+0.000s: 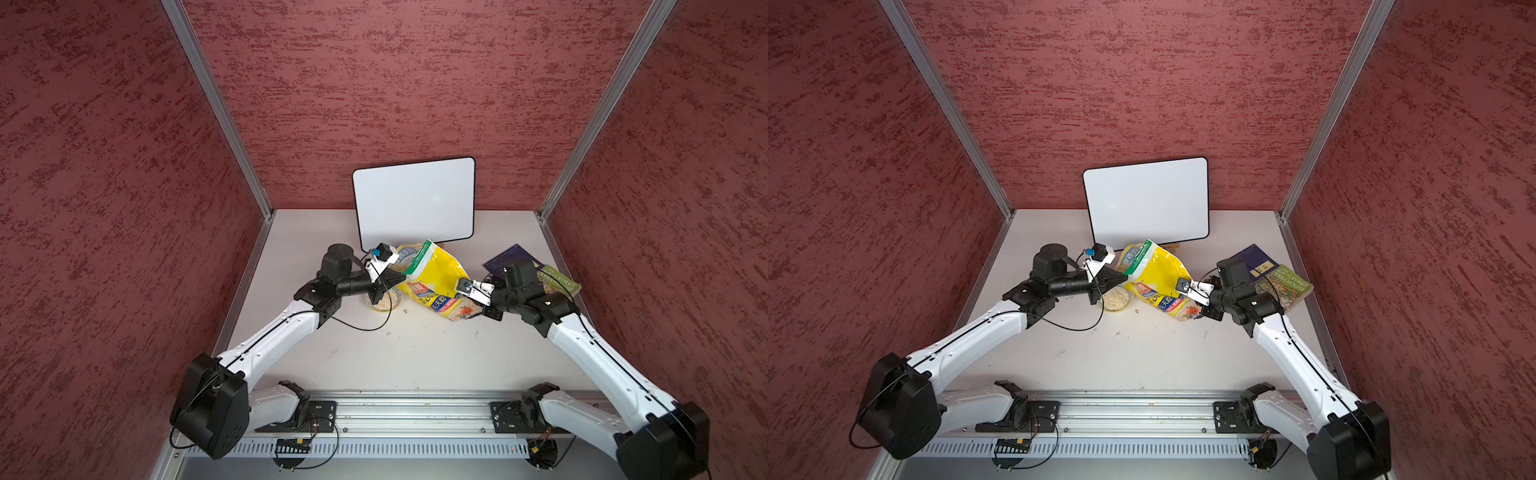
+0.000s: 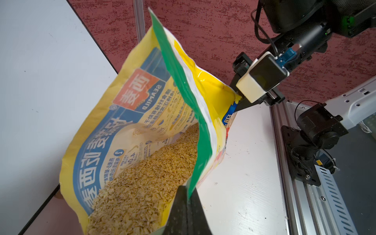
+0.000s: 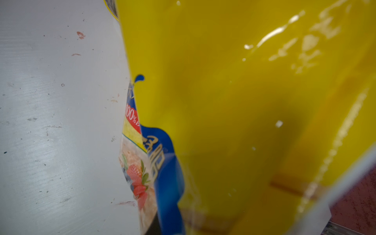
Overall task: Pour the oats into the breakfast bowl
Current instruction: Place the oats bag at the center of the board.
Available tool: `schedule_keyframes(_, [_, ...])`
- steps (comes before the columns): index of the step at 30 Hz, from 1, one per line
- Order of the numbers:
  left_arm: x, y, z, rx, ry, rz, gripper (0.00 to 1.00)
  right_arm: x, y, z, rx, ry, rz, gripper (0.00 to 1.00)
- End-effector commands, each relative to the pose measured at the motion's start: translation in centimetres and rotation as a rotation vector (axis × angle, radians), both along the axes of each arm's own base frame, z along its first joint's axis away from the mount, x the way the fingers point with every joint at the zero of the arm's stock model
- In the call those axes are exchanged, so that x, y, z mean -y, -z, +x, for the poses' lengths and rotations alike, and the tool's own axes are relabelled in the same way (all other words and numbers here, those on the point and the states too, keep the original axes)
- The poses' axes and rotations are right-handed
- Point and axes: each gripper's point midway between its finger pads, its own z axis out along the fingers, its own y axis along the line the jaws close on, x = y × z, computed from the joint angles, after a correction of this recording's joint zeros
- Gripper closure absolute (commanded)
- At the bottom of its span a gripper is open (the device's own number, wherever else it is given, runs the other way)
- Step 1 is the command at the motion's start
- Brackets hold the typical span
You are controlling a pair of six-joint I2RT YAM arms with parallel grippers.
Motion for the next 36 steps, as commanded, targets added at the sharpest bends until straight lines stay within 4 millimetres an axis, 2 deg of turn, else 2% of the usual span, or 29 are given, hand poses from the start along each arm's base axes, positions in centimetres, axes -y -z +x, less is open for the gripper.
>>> schedule_keyframes(1, [0.9, -3.4, -0.9, 0.113, 0.021, 0.018, 1.00, -0.7, -3.2, 2.2, 0.104, 0.040, 0.157, 1.00])
schedule_keyframes(4, [2.1, -4.6, -1.7, 0.147, 0.045, 0.056, 1.00, -0.4, -1.9, 2.4, 0.075, 0.060, 0.175, 1.00])
schedule_keyframes(9, [3.6, -6.5, -2.7, 0.220, 0.076, 0.085, 1.00, -0.5, -1.0, 3.4, 0.132, 0.094, 0.244, 1.00])
schedule_keyframes(12, [4.4, -7.1, -2.9, 0.243, 0.091, 0.105, 1.00, -0.8, -0.3, 4.0, 0.129, 0.098, 0.268, 1.00])
schedule_keyframes(15, [5.2, -6.8, -3.1, 0.253, 0.103, 0.137, 1.00, -1.2, 1.1, 4.3, 0.100, 0.099, 0.292, 1.00])
schedule_keyframes(17, [5.5, -6.6, -3.1, 0.254, 0.107, 0.147, 1.00, -1.3, 1.9, 4.5, 0.089, 0.105, 0.308, 0.96])
schedule_keyframes(20, [5.9, -6.6, -3.2, 0.259, 0.111, 0.149, 1.00, -1.2, 3.2, 4.5, 0.075, 0.117, 0.299, 0.82])
schedule_keyframes(22, [6.1, -6.5, -3.2, 0.260, 0.112, 0.153, 1.00, -1.1, 3.2, 4.6, 0.086, 0.120, 0.298, 0.76])
schedule_keyframes(30, [6.3, -5.8, -2.8, 0.257, 0.110, 0.175, 1.00, -1.0, 1.3, 4.4, 0.141, 0.117, 0.313, 0.51])
schedule_keyframes(36, [6.5, -5.3, -2.7, 0.258, 0.121, 0.187, 1.00, -1.1, -1.3, 3.6, 0.116, 0.094, 0.373, 0.22])
